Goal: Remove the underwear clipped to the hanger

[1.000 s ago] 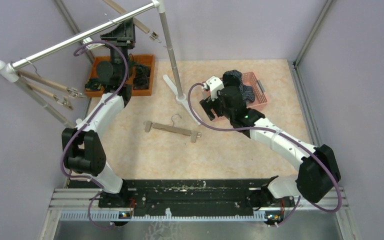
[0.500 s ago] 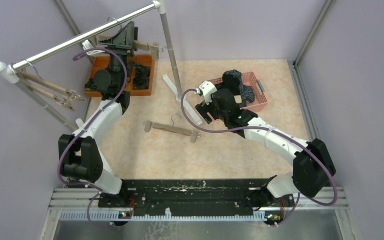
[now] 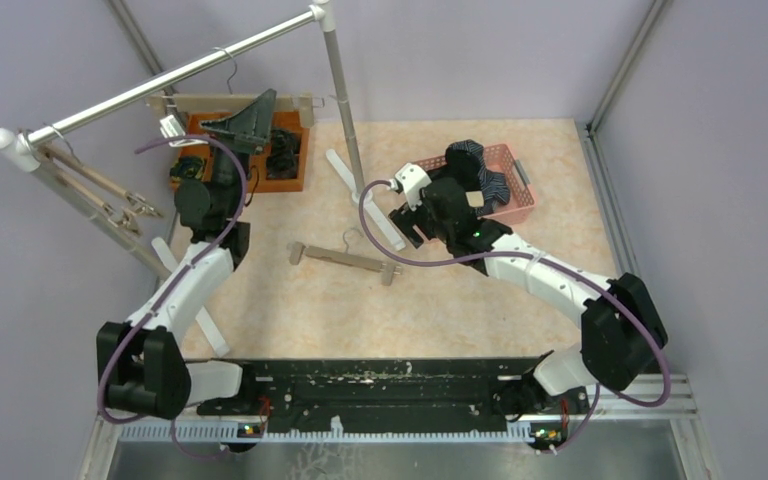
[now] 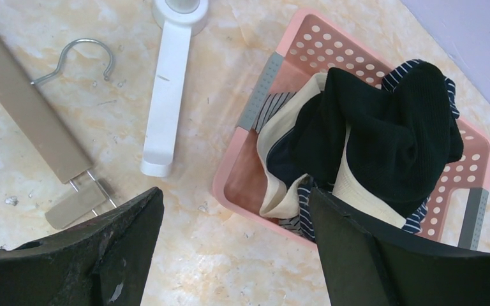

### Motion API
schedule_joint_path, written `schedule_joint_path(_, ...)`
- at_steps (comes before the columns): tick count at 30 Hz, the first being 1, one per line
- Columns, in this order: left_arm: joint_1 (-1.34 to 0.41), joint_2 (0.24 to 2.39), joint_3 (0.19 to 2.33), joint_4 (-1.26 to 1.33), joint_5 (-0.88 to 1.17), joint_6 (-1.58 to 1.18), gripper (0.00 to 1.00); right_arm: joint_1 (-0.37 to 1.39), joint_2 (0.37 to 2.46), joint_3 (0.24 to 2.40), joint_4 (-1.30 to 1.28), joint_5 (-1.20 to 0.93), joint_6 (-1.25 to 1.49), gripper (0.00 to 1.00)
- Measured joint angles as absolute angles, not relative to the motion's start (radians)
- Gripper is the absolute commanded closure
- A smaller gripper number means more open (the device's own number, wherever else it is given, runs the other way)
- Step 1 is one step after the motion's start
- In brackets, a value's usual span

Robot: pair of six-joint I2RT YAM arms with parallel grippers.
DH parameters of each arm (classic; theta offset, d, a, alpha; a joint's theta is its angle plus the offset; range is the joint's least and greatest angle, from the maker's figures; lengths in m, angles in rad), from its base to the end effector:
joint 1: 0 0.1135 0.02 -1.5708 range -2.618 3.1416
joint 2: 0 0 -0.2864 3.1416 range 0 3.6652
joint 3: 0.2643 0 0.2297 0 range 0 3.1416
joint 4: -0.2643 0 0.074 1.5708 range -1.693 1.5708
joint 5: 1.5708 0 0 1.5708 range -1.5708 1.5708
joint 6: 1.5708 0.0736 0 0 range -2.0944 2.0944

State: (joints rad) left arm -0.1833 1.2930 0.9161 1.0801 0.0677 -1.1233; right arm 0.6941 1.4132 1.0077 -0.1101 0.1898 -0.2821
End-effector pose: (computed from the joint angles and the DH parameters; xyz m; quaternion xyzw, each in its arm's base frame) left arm 0.2765 -0.0563 0.4584 -0.1629 0.3884 -0.5625 0.7115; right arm 0.2623 0.2002 0.2919 -0.3612 0.7821 0.0224 0.5073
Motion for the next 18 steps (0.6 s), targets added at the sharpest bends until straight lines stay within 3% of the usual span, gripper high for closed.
schedule_joint_path(8, -0.207, 1.153, 0.753, 0.931, 0.157, -0.976, 0.01, 0.694, 1.419, 1.010, -0.096, 0.193, -0.302, 0.14)
schedule_joint_path(18, -0.236, 0.918, 0.582, 0.532, 0.118, -0.723, 0.01, 0.692, 1.444, 1.056, -0.130, 0.118, -0.303, 0.15)
